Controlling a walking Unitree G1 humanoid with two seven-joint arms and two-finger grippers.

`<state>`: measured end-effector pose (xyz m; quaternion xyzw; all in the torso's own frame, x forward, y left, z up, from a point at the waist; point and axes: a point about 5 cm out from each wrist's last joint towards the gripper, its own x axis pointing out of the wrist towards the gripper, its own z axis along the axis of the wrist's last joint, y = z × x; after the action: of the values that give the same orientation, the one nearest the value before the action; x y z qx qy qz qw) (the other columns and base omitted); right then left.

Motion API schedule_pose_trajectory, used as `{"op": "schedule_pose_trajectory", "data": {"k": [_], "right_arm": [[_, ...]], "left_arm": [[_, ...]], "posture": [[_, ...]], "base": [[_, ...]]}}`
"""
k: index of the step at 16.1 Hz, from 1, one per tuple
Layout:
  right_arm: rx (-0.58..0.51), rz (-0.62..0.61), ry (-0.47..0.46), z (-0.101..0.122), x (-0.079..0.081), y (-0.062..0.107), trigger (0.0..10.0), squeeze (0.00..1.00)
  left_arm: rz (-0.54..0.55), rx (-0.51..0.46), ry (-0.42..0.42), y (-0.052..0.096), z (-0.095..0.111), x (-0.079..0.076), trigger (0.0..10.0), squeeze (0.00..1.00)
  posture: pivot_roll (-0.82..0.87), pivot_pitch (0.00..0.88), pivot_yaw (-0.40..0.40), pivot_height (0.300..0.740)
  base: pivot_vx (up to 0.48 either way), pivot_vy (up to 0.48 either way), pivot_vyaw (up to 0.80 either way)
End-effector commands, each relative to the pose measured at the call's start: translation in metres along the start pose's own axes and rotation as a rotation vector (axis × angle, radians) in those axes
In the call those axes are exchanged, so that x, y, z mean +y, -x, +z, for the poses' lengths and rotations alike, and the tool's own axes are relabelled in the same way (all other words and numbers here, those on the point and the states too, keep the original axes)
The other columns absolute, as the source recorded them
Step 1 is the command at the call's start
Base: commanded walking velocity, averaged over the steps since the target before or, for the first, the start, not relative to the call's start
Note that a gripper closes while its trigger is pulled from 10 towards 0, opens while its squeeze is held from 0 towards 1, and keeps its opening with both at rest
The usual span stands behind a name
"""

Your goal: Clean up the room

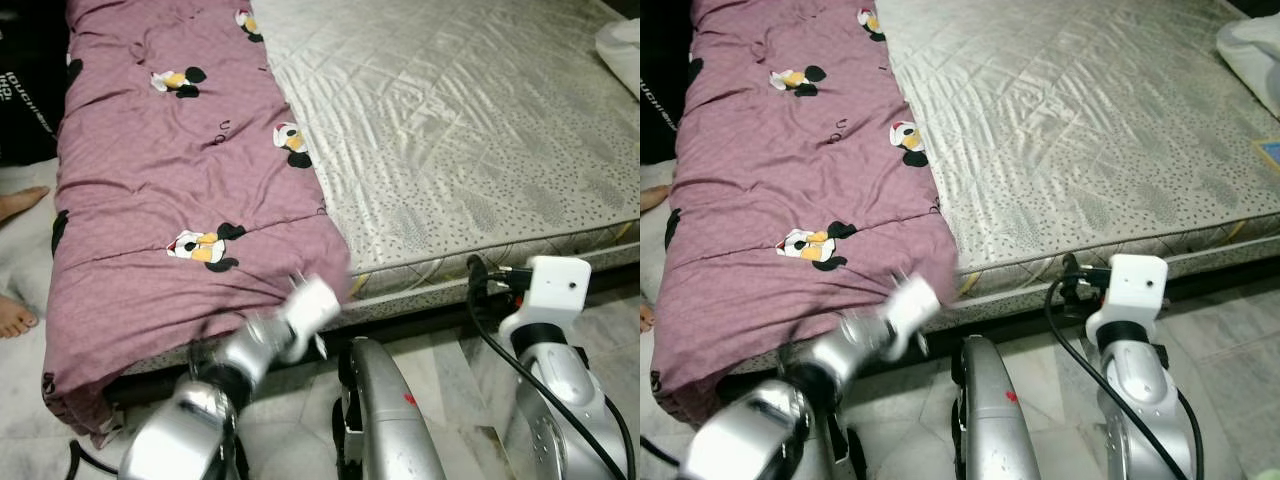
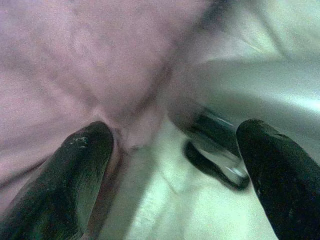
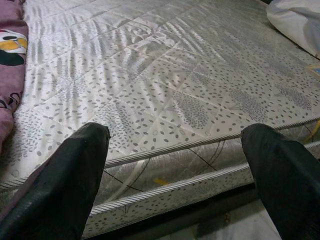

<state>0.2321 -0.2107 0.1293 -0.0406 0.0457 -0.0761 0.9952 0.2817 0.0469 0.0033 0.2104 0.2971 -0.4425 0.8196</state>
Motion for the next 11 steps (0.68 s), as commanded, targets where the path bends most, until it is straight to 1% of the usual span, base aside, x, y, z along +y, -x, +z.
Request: {"op": "schedule_pose_trajectory", "data": {"k": [1,2,3,4,5,6,7,8,9,10,11], "right_arm": [[0.002,-0.001,0.011,-0.001,-0.002,-0.002,10.0,0.0],[-0.002,0.005,0.01,0.0,0.0,-0.005,10.0,0.0],[-0.005,0.009,0.011,0.0,0.002,-0.006,10.0,0.0],[-0.005,0.011,0.01,0.0,0.002,-0.008,10.0,0.0],[-0.011,0.013,0.011,0.0,0.003,-0.01,10.0,0.0],[-0.015,0.013,0.01,0.0,0.004,-0.012,10.0,0.0],[-0.019,0.01,0.009,0.001,0.004,-0.013,10.0,0.0],[-0.028,0.004,0.009,0.001,0.004,-0.014,10.0,0.0],[-0.033,0.001,0.009,0.002,0.004,-0.014,10.0,0.0],[-0.038,-0.009,0.011,0.002,0.004,-0.014,10.0,0.0],[-0.042,-0.016,0.013,0.002,0.003,-0.013,10.0,0.0]], "left_arm": [[-0.093,-0.009,-0.109,-0.004,0.004,-0.016,10.0,0.0],[-0.104,-0.005,-0.187,-0.005,0.003,-0.021,10.0,0.0],[-0.099,0.004,-0.264,-0.005,0.003,-0.021,10.0,0.0],[-0.101,-0.001,-0.297,-0.005,0.006,-0.02,10.0,0.0],[-0.079,-0.023,-0.353,-0.003,0.014,-0.016,10.0,0.0],[-0.042,-0.077,-0.363,-0.001,0.026,-0.011,10.0,0.0],[0.008,-0.154,-0.363,0.002,0.041,-0.006,10.0,0.0],[0.079,-0.273,-0.377,0.009,0.062,0.001,10.0,0.0],[0.155,-0.365,-0.337,0.016,0.078,0.009,10.0,0.0],[0.261,-0.458,-0.294,0.026,0.092,0.02,10.0,0.0],[0.372,-0.547,-0.22,0.038,0.104,0.034,10.0,0.0]], "posture": [[-0.22,0.093,-0.049,0.568],[-0.22,0.086,-0.05,0.568],[-0.22,0.085,-0.05,0.568],[-0.22,0.079,-0.051,0.568],[-0.21,0.07,-0.049,0.568],[-0.21,0.065,-0.048,0.568],[-0.21,0.06,-0.046,0.568],[-0.21,0.056,-0.044,0.568],[-0.21,0.054,-0.044,0.568],[-0.2,0.054,-0.043,0.568],[-0.2,0.059,-0.043,0.568]], "base": [[0.0,0.0,0.0],[0.0,0.0,0.0],[0.0,0.0,0.0],[0.0,0.0,0.0],[0.0,0.0,0.0],[0.0,0.0,0.0],[0.0,0.0,0.0],[0.0,0.0,0.0],[0.0,0.0,0.0],[0.0,0.0,0.0],[0.0,0.0,0.0]]}}
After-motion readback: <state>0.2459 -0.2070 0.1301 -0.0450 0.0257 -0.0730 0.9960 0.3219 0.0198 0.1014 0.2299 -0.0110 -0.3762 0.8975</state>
